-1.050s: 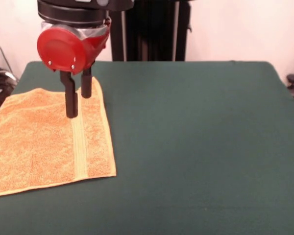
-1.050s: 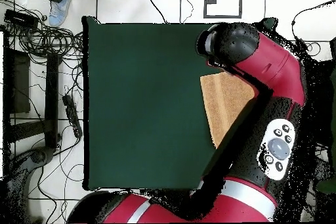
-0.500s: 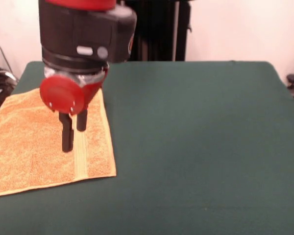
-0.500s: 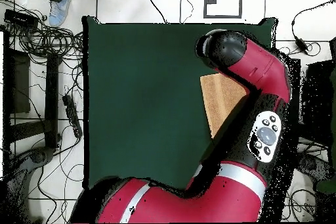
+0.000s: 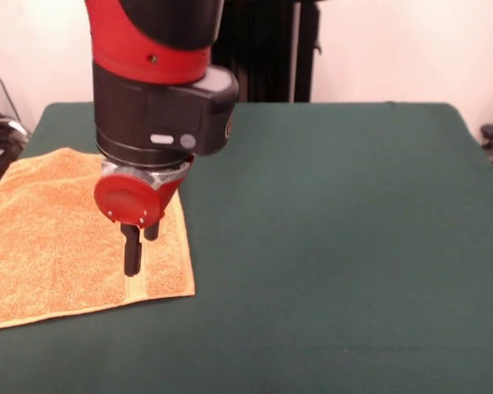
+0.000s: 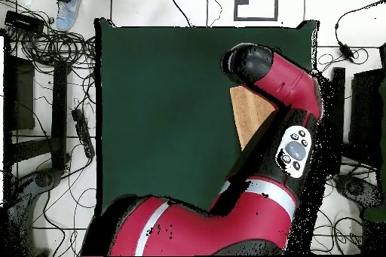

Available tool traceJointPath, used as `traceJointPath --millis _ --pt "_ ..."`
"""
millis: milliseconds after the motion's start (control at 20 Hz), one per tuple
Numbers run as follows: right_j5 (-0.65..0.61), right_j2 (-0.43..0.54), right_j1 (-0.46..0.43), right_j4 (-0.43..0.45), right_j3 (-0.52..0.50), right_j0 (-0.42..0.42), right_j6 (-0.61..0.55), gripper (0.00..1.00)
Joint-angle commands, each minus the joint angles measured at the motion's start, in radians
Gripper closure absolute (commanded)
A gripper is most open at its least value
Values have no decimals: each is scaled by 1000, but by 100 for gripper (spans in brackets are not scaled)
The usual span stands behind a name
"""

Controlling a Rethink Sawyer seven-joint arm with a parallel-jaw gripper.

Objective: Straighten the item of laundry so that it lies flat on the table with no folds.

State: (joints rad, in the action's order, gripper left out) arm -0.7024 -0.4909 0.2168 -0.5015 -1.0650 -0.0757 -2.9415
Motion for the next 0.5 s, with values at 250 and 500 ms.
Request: traceJointPath --millis 250,500 --pt "89 129 -45 -75 -154 50 -218 0" --pt "89 128 -63 -75 -164 48 -199 0"
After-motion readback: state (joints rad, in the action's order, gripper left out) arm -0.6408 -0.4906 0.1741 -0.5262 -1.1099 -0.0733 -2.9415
